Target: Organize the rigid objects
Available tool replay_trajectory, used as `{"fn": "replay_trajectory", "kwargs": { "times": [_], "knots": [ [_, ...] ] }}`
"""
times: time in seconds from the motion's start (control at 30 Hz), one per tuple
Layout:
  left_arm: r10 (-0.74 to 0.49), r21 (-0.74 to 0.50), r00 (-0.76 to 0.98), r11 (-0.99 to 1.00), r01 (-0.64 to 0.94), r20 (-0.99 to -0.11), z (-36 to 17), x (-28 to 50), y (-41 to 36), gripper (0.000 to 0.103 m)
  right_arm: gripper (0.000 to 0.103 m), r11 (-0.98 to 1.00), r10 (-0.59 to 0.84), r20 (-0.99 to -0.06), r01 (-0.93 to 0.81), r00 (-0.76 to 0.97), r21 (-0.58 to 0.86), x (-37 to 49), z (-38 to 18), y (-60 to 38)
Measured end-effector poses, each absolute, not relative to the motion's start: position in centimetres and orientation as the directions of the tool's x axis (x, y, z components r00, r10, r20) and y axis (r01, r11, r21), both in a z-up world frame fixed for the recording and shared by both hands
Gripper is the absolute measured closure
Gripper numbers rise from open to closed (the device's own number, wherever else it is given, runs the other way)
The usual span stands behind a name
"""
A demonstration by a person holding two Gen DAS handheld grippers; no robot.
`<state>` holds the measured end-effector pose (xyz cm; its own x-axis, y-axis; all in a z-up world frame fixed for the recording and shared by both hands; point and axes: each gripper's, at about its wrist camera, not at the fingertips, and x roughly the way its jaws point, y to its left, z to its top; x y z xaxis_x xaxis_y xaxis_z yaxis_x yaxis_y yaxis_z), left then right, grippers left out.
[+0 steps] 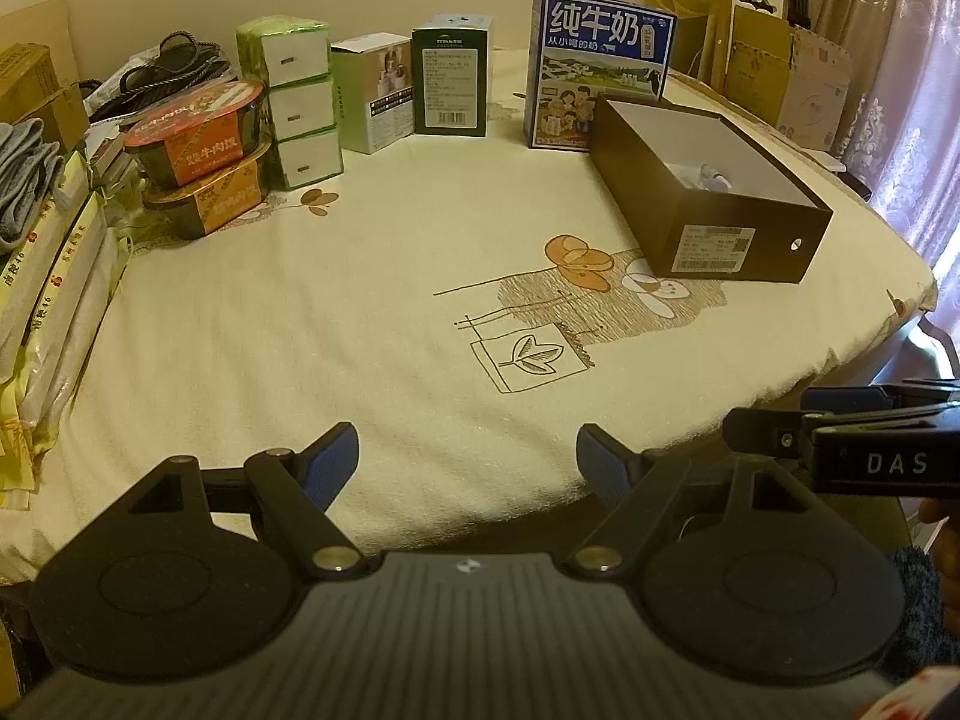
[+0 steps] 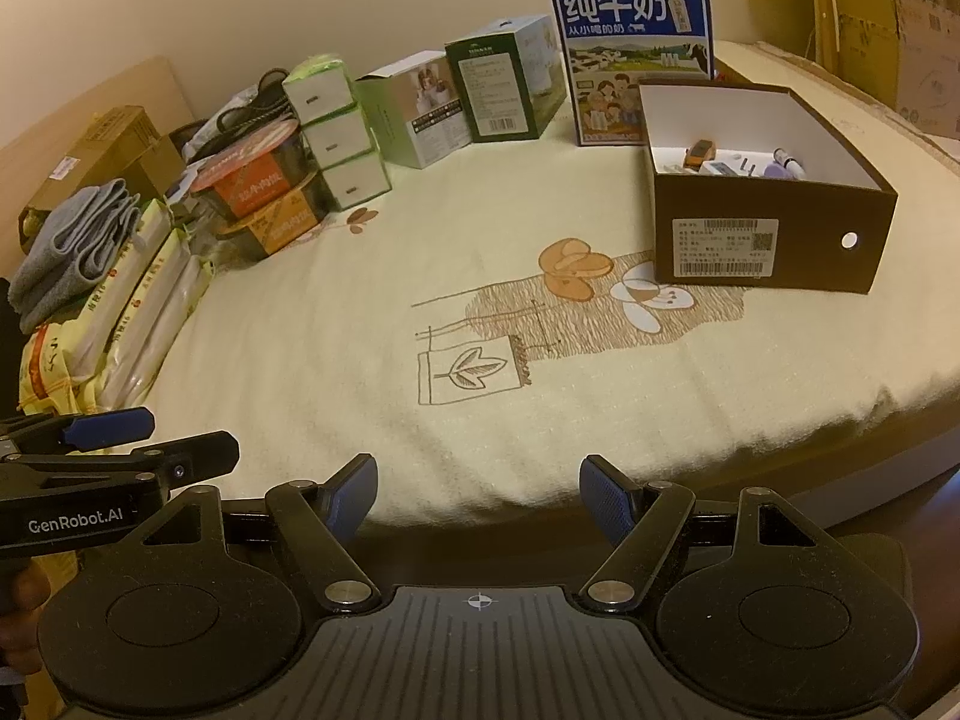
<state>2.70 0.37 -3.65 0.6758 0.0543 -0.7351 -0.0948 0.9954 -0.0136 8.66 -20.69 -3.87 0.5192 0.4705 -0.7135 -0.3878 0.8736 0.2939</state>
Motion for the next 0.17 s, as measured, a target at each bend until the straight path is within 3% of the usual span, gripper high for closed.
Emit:
{"fn": "replay_trajectory", "kwargs": {
  "times": [0.17],
  "knots": [
    [0.051, -0.015, 0.675, 0.996, -0.092, -0.736, -3.67, 2.85, 0.29, 0.026, 0.031, 0.875, 0.469, -0.715, -0.384, 0.518, 0.295, 8.65, -4.07, -20.71]
  ]
}}
